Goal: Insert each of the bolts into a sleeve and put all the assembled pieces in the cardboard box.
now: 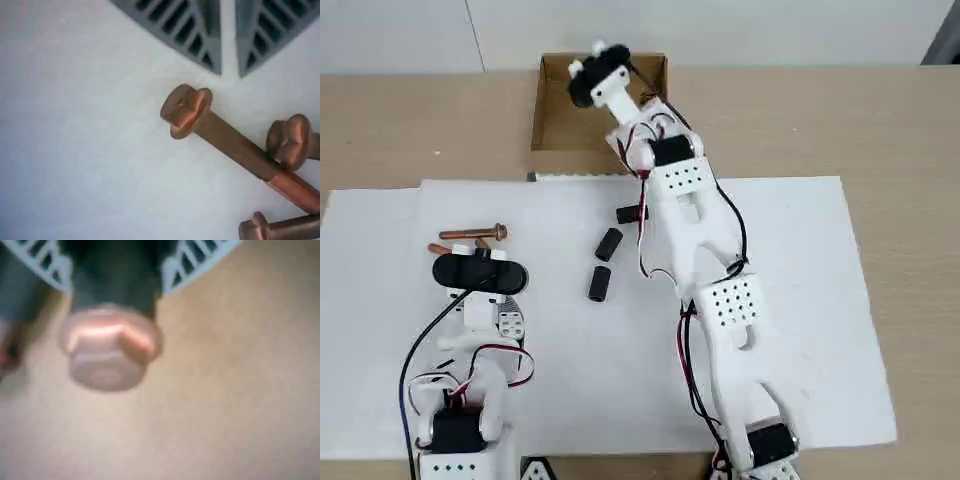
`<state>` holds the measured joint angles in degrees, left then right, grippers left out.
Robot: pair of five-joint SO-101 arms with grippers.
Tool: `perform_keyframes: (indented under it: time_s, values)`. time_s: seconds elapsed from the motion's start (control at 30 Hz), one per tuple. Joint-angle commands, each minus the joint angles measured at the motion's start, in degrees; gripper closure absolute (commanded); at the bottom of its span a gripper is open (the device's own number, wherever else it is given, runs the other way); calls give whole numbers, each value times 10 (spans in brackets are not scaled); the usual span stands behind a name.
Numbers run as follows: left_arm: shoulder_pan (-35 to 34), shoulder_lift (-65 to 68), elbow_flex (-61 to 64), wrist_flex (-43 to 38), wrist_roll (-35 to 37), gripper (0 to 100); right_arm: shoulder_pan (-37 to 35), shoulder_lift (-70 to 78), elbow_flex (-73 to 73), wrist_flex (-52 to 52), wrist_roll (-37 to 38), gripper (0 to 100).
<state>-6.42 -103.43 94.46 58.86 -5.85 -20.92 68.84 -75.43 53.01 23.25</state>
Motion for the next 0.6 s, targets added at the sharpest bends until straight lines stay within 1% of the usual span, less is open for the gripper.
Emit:
perform_keyframes:
  time_s: [0.0, 0.1, 0.2, 0.27, 0.33, 0.4, 0.47, 0.57]
  values:
    - [2, -6, -3, 0, -3, 994, -12, -7, -66, 43, 4, 840]
    - [2, -6, -3, 0, -3, 994, -14, -7, -92, 60, 4, 871]
    - [2, -6, -3, 0, -3, 994, -15, -7, -116, 71, 4, 928]
    - [2, -6, -3, 0, -3, 994, -16, -7, -143, 98, 4, 966]
    - [2, -6, -3, 0, -3, 994, -24, -7, -184, 149, 4, 997]
    - [2, -6, -3, 0, -3, 994, -33, -8, -215, 211, 4, 995]
    - [2, -6, -3, 0, -3, 994, -39, -27, -211, 267, -4, 995]
    - [2, -6, -3, 0, -3, 994, -46, -80, -209, 329, -64, 995]
